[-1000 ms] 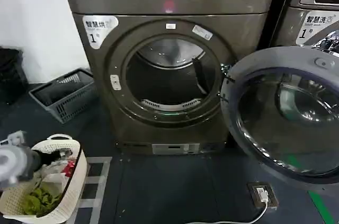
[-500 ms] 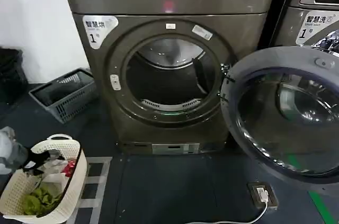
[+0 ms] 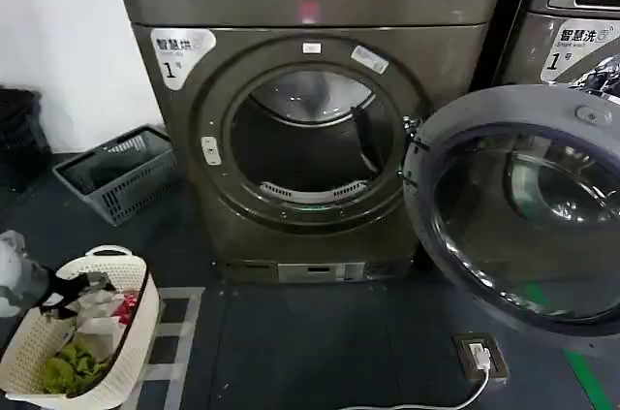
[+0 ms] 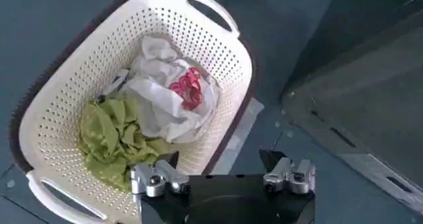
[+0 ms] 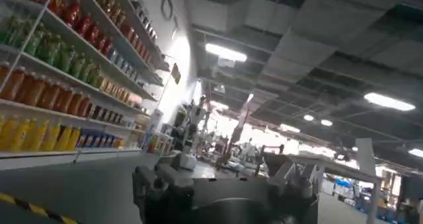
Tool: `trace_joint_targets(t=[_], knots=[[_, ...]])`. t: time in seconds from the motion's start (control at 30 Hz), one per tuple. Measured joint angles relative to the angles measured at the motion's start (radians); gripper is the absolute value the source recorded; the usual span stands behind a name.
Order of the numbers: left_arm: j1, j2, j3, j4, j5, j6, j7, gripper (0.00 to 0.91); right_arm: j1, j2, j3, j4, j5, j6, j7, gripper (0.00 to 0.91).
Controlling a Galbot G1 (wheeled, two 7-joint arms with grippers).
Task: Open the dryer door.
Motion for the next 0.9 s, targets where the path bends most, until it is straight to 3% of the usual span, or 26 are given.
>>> trace_joint_targets(t=[0.33,0.9], knots=[[-0.006,0.008,-0.003,0.027,0.014,0.0,0.0,0.907,0.001,0.004,0.001,-0.009,0.003,0.032,-0.021,0.907],[0.002,0.017,-0.009,0.048,0.042,0.0,0.018,0.907,0.002,0.004,0.001,-0.012,0.002,0.034,-0.021,0.907]])
